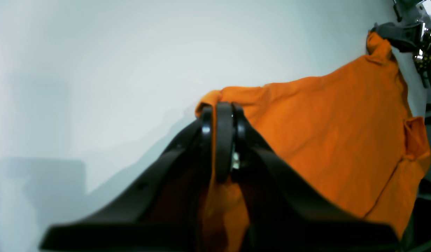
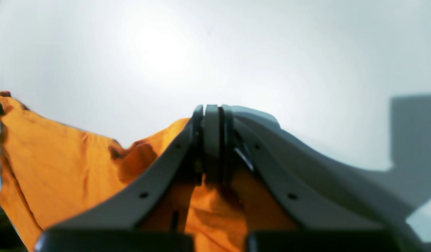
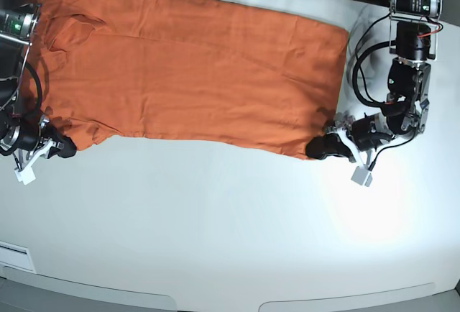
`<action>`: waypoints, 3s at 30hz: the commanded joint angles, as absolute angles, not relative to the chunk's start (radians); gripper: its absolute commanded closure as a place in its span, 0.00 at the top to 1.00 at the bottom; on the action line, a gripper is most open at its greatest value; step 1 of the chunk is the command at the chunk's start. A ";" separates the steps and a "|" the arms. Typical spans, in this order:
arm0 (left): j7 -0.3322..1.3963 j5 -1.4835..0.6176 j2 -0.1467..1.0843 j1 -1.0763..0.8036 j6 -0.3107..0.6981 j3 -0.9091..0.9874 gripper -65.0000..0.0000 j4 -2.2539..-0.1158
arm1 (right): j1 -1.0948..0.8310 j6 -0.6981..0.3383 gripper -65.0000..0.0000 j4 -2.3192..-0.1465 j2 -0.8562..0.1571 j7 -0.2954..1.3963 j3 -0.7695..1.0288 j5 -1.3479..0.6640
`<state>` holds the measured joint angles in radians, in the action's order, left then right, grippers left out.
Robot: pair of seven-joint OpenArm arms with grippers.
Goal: Fold the T-shirt properly
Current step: 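Move both grippers to the hem-side corners of the shirt and grasp, then lift the hem edge with both grippers and fold it over toward the collar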
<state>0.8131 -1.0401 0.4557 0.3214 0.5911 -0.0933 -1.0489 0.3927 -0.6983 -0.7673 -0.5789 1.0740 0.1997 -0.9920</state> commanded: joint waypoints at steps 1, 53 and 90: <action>0.809 -1.051 0.468 0.362 0.594 -0.090 0.00 -1.060 | 0.434 -0.698 0.00 -0.779 -0.599 1.060 0.203 -0.995; 1.290 -1.484 0.589 0.471 0.698 -0.091 0.00 -1.067 | 0.175 -0.698 0.00 -1.309 -0.735 1.177 0.175 -1.154; 1.379 -1.484 0.739 0.237 0.698 -0.091 0.00 -1.565 | 0.075 -0.698 0.00 -1.369 -0.832 1.364 0.177 -1.283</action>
<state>1.3773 -1.4666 0.7200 0.2199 0.6903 -0.0990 -1.5532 0.0570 -0.6937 -1.3567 -0.8024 1.3727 0.1650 -1.2701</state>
